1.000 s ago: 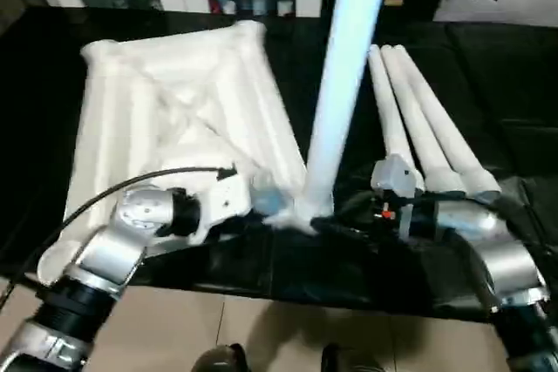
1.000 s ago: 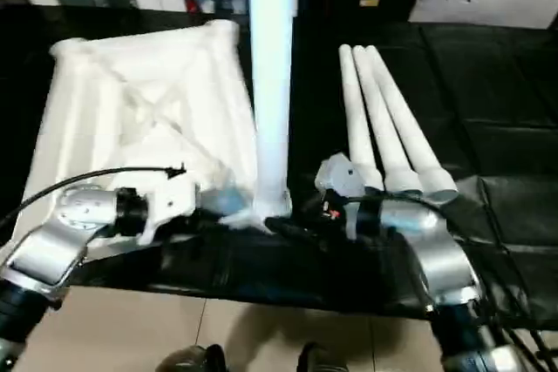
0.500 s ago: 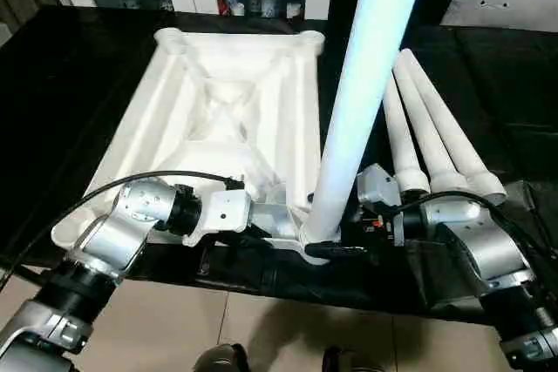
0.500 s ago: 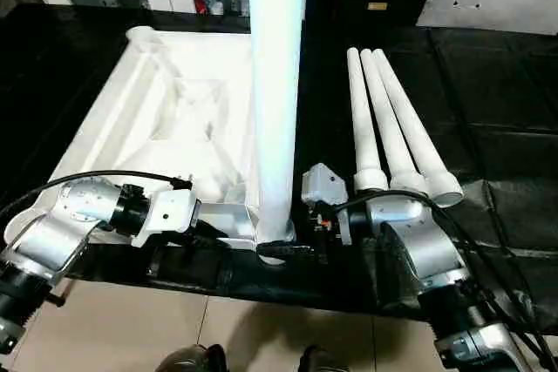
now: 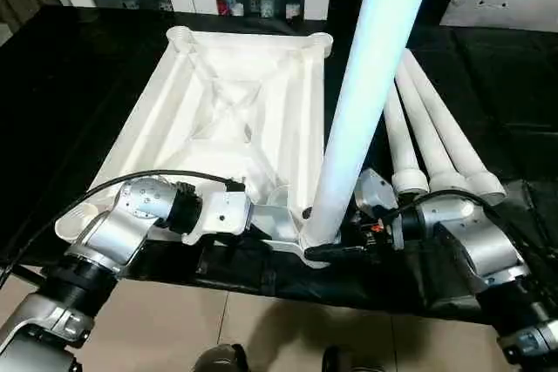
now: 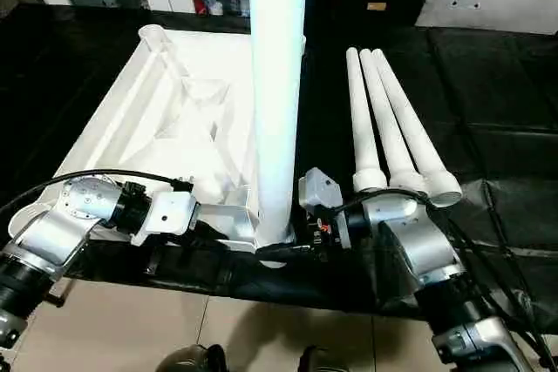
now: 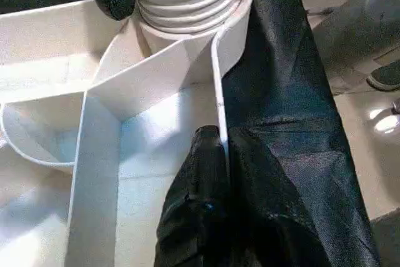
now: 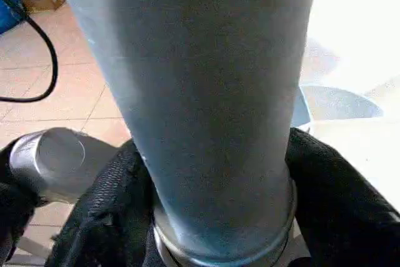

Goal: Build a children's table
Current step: Rotate leg to tighten

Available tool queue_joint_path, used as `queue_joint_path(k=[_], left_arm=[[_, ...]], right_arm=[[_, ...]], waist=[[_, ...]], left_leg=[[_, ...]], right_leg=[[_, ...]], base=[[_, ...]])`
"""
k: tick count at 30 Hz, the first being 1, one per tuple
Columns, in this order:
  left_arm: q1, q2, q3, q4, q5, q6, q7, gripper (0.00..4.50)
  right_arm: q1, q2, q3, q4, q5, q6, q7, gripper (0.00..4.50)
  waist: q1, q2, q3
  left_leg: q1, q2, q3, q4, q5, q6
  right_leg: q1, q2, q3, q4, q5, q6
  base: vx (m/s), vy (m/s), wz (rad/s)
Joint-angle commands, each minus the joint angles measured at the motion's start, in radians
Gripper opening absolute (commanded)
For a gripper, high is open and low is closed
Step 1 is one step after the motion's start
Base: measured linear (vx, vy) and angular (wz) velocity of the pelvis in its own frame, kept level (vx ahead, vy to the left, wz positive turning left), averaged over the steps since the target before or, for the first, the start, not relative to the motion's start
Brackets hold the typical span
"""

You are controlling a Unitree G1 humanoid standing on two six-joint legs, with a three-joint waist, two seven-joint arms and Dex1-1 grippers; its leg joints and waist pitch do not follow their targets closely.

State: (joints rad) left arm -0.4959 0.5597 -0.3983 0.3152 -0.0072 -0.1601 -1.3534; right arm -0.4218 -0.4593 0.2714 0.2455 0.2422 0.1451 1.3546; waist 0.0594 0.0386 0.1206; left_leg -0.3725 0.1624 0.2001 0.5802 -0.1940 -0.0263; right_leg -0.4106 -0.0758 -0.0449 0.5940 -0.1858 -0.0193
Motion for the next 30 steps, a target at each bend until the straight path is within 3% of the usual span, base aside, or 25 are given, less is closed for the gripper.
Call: queue_joint_path(k=[1, 4, 7, 10, 12, 13, 15, 16, 18, 20, 22, 23, 27, 30], left_arm=[[0.016, 0.011, -0.064, 0.024, 0.043, -0.012, -0.055, 0.00], [0.024, 0.011, -0.056, 0.023, 0.036, 0.000, -0.052, 0.00], [0.049, -0.003, -0.015, -0.012, 0.003, 0.089, 0.003, 0.00], [0.054, -0.012, -0.001, -0.020, -0.003, 0.120, 0.032, 0.00], [0.058, -0.020, 0.011, -0.026, -0.004, 0.145, 0.062, 0.00], [0.065, -0.041, 0.039, -0.045, -0.008, 0.202, 0.128, 0.00], [0.079, -0.083, 0.084, -0.099, -0.003, 0.313, 0.250, 0.00], [0.081, -0.092, 0.090, -0.108, -0.002, 0.331, 0.269, 0.00], [0.091, -0.179, 0.138, -0.189, 0.009, 0.486, 0.432, 0.00], [0.091, -0.232, 0.160, -0.226, 0.027, 0.568, 0.520, 0.00], [0.086, -0.263, 0.168, -0.240, 0.042, 0.600, 0.564, 0.00], [0.076, -0.334, 0.186, -0.269, 0.071, 0.665, 0.664, 0.00], [0.059, -0.440, 0.192, -0.309, 0.120, 0.739, 0.798, 0.00], [0.055, -0.482, 0.171, -0.336, 0.139, 0.776, 0.843, 0.00]], right_arm=[[0.001, -0.001, 0.008, -0.007, 0.008, 0.002, 0.017, 2.74], [0.015, 0.003, 0.008, -0.023, 0.020, 0.022, 0.012, 2.71], [0.059, 0.040, -0.012, -0.086, 0.063, 0.097, -0.051, 2.69], [0.074, 0.059, -0.020, -0.099, 0.070, 0.112, -0.085, 2.68], [0.086, 0.075, -0.025, -0.109, 0.075, 0.129, -0.116, 2.68], [0.107, 0.112, -0.029, -0.122, 0.060, 0.140, -0.190, 2.68], [0.133, 0.189, -0.036, -0.128, 0.016, 0.151, -0.343, 2.67], [0.134, 0.202, -0.038, -0.126, 0.010, 0.154, -0.366, 2.67], [0.129, 0.326, -0.062, -0.106, -0.039, 0.196, -0.580, 2.67], [0.121, 0.386, -0.071, -0.102, -0.059, 0.231, -0.682, 2.67], [0.115, 0.421, -0.077, -0.098, -0.066, 0.245, -0.736, 2.67], [0.100, 0.492, -0.086, -0.083, -0.096, 0.265, -0.852, 2.67], [0.080, 0.595, -0.124, -0.050, -0.132, 0.283, -1.024, 2.67], [0.077, 0.625, -0.136, -0.033, -0.155, 0.237, -1.085, 2.67]], waist=[[-0.003, -0.006, -0.058], [-0.003, -0.006, -0.058], [-0.001, -0.004, -0.058], [-0.002, -0.003, -0.053], [-0.006, -0.004, -0.046], [-0.008, -0.002, -0.043], [-0.013, -0.007, -0.038], [-0.017, -0.008, -0.035], [-0.040, -0.010, -0.029], [-0.049, -0.014, -0.031], [-0.054, -0.013, -0.035], [-0.053, -0.015, -0.034], [-0.052, -0.019, -0.043], [-0.048, -0.015, -0.057]], left_leg=[[0.016, 0.076, -0.028, -0.070, -0.146, 0.089], [0.015, 0.076, -0.027, -0.070, -0.141, 0.091], [0.015, 0.078, -0.028, -0.072, -0.139, 0.091], [0.016, 0.078, -0.028, -0.076, -0.167, 0.078], [0.016, 0.077, -0.030, -0.082, -0.221, 0.054], [0.016, 0.077, -0.031, -0.084, -0.236, 0.045], [0.019, 0.078, -0.036, -0.092, -0.287, 0.007], [0.019, 0.074, -0.038, -0.093, -0.299, 0.004], [0.009, 0.070, -0.050, -0.100, -0.328, -0.026], [0.017, 0.066, -0.052, -0.095, -0.332, -0.022], [0.015, 0.069, -0.046, -0.094, -0.292, -0.006], [0.017, 0.066, -0.040, -0.092, -0.283, 0.004], [0.007, 0.065, -0.037, -0.090, -0.199, 0.018], [0.003, 0.059, -0.031, -0.077, -0.053, 0.077]], right_leg=[[0.046, -0.076, 0.050, -0.056, -0.132, -0.292], [0.046, -0.076, 0.050, -0.055, -0.121, -0.295], [0.047, -0.077, 0.051, -0.055, -0.113, -0.296], [0.044, -0.076, 0.051, -0.062, -0.160, -0.288], [0.041, -0.079, 0.053, -0.072, -0.263, -0.267], [0.039, -0.079, 0.054, -0.073, -0.291, -0.259], [0.035, -0.083, 0.058, -0.082, -0.394, -0.224], [0.032, -0.082, 0.058, -0.088, -0.435, -0.210], [0.032, -0.083, 0.053, -0.092, -0.539, -0.170], [0.026, -0.085, 0.055, -0.103, -0.600, -0.132], [0.021, -0.078, 0.060, -0.103, -0.516, -0.140], [0.018, -0.073, 0.060, -0.102, -0.479, -0.147], [0.030, -0.071, 0.057, -0.087, -0.322, -0.183], [0.046, -0.068, 0.053, -0.064, -0.057, -0.232]], base=[[0.000, 0.000, 0.00], [0.000, 0.000, 0.00], [0.000, 0.000, 0.00], [0.000, 0.000, 0.00], [0.000, 0.000, 0.00], [0.000, 0.000, 0.00], [0.000, 0.000, 0.00], [0.000, 0.000, 0.00], [0.000, 0.000, 0.00], [0.000, 0.000, 0.00], [0.000, 0.000, 0.00], [0.000, 0.000, 0.00], [0.000, 0.000, 0.00], [0.058, -0.003, 0.03]])
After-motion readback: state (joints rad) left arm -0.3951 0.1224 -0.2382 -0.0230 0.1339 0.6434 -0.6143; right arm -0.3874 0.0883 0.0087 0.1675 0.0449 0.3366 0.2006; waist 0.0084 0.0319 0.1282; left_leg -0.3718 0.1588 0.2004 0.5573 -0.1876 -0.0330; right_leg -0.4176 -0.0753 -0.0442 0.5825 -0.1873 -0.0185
